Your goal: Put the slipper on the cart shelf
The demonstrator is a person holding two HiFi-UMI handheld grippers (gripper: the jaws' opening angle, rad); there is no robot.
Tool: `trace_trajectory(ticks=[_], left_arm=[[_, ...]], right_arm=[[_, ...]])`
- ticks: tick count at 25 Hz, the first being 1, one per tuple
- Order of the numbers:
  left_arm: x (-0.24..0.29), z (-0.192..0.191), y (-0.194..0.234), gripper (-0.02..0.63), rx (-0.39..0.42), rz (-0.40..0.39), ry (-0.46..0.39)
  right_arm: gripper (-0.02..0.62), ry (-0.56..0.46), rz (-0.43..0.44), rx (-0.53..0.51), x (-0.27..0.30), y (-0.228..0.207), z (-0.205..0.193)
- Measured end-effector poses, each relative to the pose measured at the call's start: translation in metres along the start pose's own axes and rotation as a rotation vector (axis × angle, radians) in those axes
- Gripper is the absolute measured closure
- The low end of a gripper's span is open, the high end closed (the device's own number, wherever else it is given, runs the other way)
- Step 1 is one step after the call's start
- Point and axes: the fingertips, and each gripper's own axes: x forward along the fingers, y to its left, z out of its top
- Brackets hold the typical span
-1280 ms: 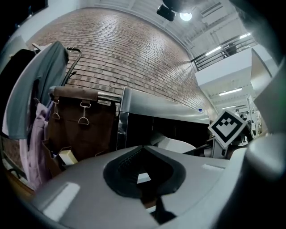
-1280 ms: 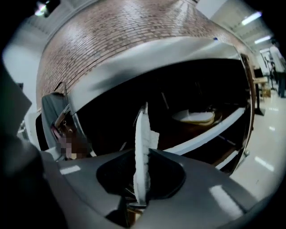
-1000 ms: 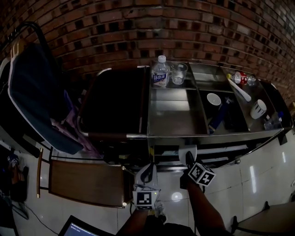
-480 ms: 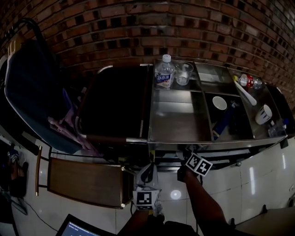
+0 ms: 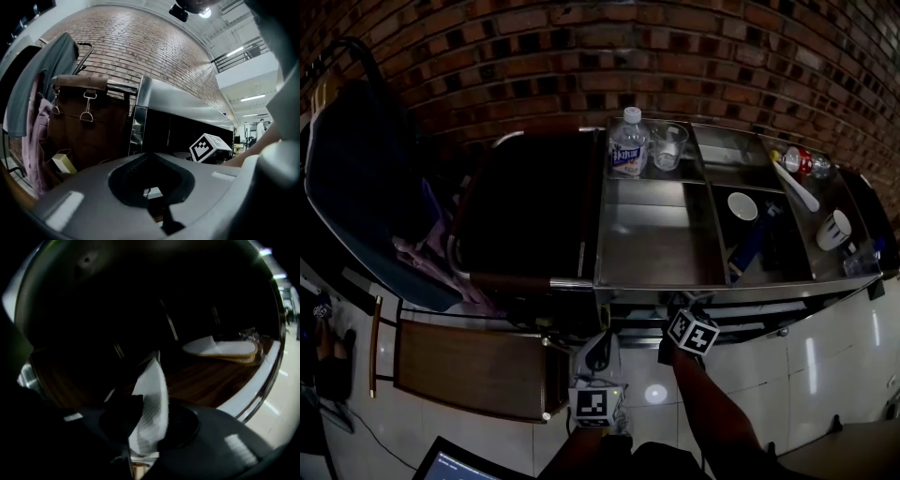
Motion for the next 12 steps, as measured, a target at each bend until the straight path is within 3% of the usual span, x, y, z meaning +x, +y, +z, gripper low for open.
trace_trajectory(ticks=[5,7,12], left_arm=[[-0.003,-0.003,0.0,0.591,0.016,-0.001,0.009],[-0.003,-0.002,0.0,0.591,0.011,-0.003,0.01],[-0.005,0.001,-0.005,0.591,0.006,-0.018,0.002]], right_arm=[[0.447,-0.018,-0.087,-0.145,0.0,-0.005,0.005],[0.375,-0.003,-0.113,-0.178,0.002,-0.01,0.002],[0.294,0.01,-0.16,-0.242,-0.003,-0.013,0.004]])
